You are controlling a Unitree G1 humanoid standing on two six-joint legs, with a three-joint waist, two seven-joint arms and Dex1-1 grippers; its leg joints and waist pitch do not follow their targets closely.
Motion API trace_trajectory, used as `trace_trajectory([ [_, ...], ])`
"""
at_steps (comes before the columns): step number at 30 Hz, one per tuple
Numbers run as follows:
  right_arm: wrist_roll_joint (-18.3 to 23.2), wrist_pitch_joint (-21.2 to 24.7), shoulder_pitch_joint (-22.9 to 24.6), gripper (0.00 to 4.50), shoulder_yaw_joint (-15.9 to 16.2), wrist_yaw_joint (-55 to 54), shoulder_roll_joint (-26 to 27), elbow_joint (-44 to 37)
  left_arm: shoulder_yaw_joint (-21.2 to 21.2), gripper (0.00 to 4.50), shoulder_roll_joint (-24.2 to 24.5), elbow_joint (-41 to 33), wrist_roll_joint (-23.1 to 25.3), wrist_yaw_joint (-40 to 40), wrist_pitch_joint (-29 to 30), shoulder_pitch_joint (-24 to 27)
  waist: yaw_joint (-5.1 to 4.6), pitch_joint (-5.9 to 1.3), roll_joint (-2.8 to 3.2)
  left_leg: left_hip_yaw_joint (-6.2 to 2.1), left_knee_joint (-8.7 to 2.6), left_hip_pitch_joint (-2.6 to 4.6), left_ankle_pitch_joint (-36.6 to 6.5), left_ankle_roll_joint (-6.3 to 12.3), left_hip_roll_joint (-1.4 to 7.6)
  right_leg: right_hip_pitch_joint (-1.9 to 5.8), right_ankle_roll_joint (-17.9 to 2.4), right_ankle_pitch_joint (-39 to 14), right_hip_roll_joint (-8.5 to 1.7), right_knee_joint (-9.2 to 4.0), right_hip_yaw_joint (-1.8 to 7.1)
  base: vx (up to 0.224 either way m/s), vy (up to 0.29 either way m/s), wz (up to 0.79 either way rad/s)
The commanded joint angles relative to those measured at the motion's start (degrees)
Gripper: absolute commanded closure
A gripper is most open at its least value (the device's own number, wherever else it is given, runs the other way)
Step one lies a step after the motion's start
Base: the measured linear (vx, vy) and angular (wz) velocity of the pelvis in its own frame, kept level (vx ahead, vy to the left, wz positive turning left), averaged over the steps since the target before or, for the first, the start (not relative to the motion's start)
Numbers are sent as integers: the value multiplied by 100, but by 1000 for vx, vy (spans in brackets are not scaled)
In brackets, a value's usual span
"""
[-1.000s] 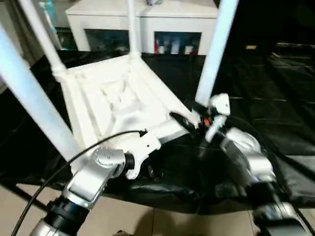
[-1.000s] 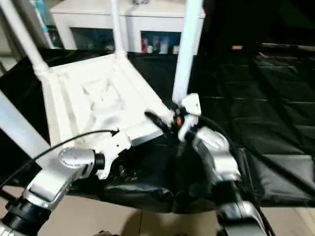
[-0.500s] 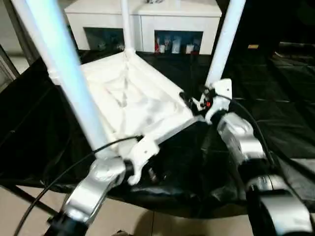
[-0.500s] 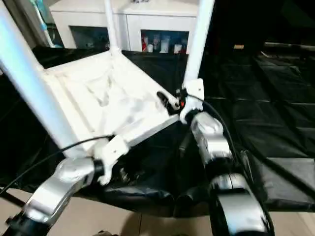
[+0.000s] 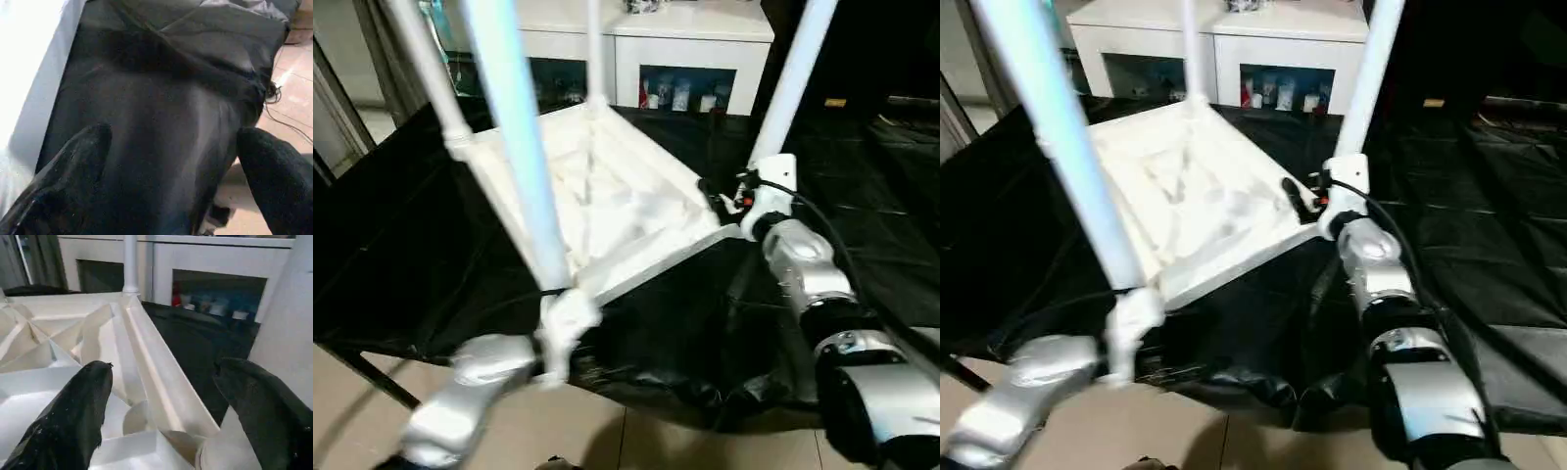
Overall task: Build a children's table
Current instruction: Rotate table base
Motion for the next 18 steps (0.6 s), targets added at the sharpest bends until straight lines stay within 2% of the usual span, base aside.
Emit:
trace_trajectory([
  [1, 35, -176, -9, 56, -185, 194, -120, 26, 227, 1, 230, -122, -397, -429, 238, 163, -83, -359, -22, -48, -479, 174, -2121, -62, 84, 159, -952, -2087, -95, -398, 150, 0, 0, 0],
  [2, 35, -217, 20, 56, -158, 288, -100, -8, 233, 1, 300, -184, -486, -542, 324, 213, -95, -361, -22, -55, -486, 146, -2099, -51, 80, 182, -949, -2080, -92, -385, 144, 0, 0, 0],
  [6, 177, -377, 241, 56, -43, 1031, 34, -348, 330, 1, 759, -365, -783, -1026, 622, 507, -128, -362, 8, -48, -486, 148, -1990, 45, 92, 182, -1046, -1833, -77, -367, 150, 0, 0, 0],
  [8, 392, -430, 526, 56, 112, 1783, 77, -830, 596, 1, 975, -160, -870, -1133, 461, 625, -151, -366, -11, -39, -480, 135, -1954, 135, 91, 207, -1082, -1678, -61, -357, 150, 0, 0, 0],
  [10, 520, -256, 777, 56, 252, 2254, 50, -1226, 881, 1, 1082, 54, -988, -1229, 418, 683, -165, -361, -14, -42, -483, 110, -1866, 180, 87, 229, -1068, -1622, -54, -350, 143, 0, 0, 0],
  [11, 540, -243, 889, 56, 310, 2412, 32, -1386, 986, 1, 1159, 143, -1019, -1281, 386, 713, -172, -368, -5, -40, -483, 122, -1794, 208, 97, 222, -1108, -1527, -47, -336, 144, 0, 0, 0],
  [12, 541, -243, 895, 56, 314, 2421, 31, -1395, 993, 1, 1164, 148, -1021, -1285, 384, 715, -171, -362, -5, -40, -487, 130, -1793, 206, 102, 218, -1156, -1550, -49, -332, 144, 0, 0, 0],
  [13, 532, -219, 1146, 56, 423, 2628, -38, -1680, 1215, 1, 1369, 325, -1093, -1409, 379, 789, -185, -357, -15, -39, -488, 121, -1822, 199, 99, 219, -1167, -1600, -50, -331, 146, 0, 0, 0],
  [16, 455, -189, 1338, 56, 438, 2639, -105, -1788, 1494, 1, 1491, 478, -1185, -1376, 402, 788, -182, -343, 2, -42, -502, 169, -2046, 127, 103, 179, -1126, -1890, -58, -362, 169, 0, 0, 0],
  [17, 306, -235, 1436, 56, 395, 2441, -174, -1717, 1825, 1, 1468, 573, -1365, -1241, 388, 658, -191, -333, -11, -49, -512, 182, -2170, 42, 99, 168, -1137, -2041, -71, -374, 182, 0, 0, 0],
  [18, 259, -246, 1463, 56, 384, 2380, -200, -1693, 1928, 1, 1451, 595, -1430, -1196, 378, 607, -191, -328, -8, -45, -515, 189, -2213, 20, 92, 161, -1137, -2095, -71, -388, 187, 0, 0, 0],
])
